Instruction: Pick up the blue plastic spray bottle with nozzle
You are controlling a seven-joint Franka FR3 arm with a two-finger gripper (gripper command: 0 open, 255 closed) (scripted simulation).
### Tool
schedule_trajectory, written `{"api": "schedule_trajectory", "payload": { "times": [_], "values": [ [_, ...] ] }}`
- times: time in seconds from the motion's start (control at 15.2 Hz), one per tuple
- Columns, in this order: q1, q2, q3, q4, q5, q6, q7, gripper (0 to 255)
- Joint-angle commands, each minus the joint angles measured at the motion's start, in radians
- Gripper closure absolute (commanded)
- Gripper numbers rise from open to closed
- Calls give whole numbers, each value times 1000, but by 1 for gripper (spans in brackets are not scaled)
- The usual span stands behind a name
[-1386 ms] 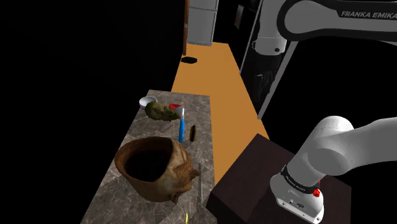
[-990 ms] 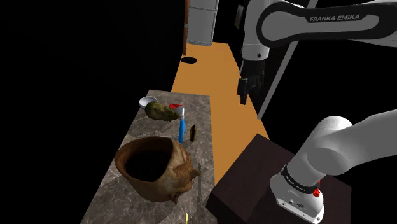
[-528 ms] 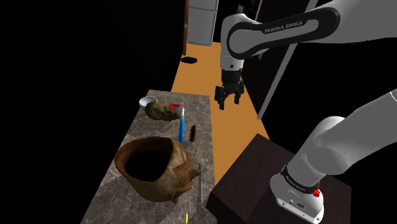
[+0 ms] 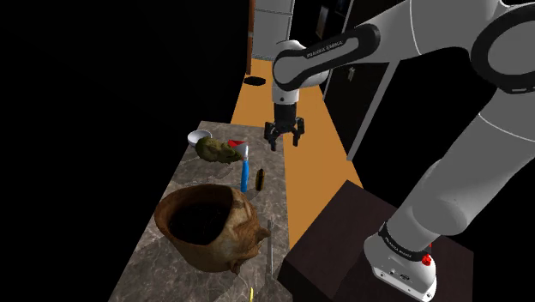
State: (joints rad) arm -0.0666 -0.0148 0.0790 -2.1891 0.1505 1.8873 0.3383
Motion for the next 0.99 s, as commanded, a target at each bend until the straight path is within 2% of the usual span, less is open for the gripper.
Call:
{"api": "schedule_trajectory", "payload": {
  "times": [0.0,0.46,0.92],
  "values": [
    [-1,85,-1,45,13,33,28,0],
    [-11,369,-16,258,55,82,106,0],
    [-28,655,-32,528,102,77,179,0]
  ]
}}
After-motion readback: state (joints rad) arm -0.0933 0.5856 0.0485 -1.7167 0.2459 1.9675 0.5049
